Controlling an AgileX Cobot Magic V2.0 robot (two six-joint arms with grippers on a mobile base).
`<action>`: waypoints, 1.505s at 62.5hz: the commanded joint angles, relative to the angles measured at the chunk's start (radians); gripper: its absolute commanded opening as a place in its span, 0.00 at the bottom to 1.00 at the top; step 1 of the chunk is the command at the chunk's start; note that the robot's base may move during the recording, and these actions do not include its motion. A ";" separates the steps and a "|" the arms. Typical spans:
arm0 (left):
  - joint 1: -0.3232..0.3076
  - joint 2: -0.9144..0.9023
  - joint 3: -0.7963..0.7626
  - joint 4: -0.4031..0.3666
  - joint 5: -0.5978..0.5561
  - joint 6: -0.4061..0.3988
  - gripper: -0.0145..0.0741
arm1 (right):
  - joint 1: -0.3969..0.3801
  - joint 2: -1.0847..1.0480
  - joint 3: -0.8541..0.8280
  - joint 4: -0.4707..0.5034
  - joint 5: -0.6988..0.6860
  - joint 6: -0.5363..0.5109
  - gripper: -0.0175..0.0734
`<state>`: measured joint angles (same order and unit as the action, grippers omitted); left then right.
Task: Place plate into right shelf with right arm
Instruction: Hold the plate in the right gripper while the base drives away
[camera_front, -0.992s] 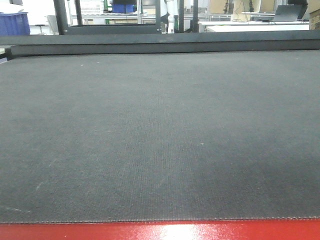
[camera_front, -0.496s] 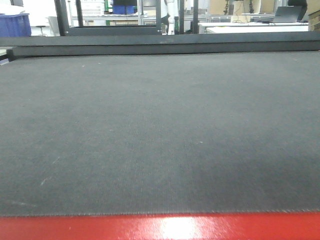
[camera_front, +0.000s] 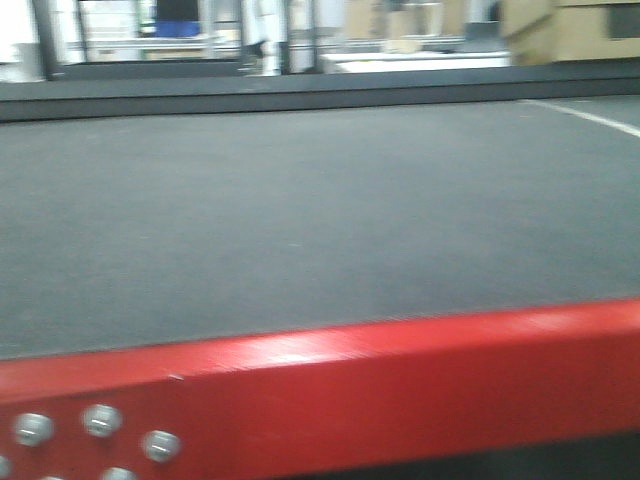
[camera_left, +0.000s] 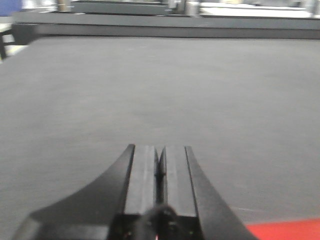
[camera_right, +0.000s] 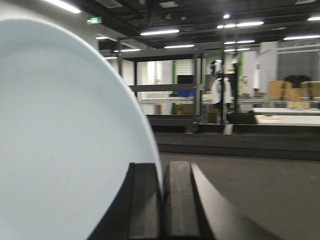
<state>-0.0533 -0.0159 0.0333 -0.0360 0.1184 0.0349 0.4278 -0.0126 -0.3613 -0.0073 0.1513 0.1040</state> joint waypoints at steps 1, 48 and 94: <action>0.001 -0.007 0.008 -0.006 -0.086 -0.003 0.11 | -0.002 0.005 -0.024 -0.011 -0.104 0.003 0.26; 0.001 -0.007 0.008 -0.006 -0.086 -0.003 0.11 | -0.002 0.005 -0.024 -0.011 -0.104 0.003 0.26; 0.001 -0.007 0.008 -0.006 -0.086 -0.003 0.11 | -0.002 0.005 -0.024 -0.011 -0.104 0.003 0.26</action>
<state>-0.0533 -0.0159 0.0333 -0.0360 0.1184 0.0349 0.4278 -0.0126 -0.3613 -0.0073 0.1490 0.1040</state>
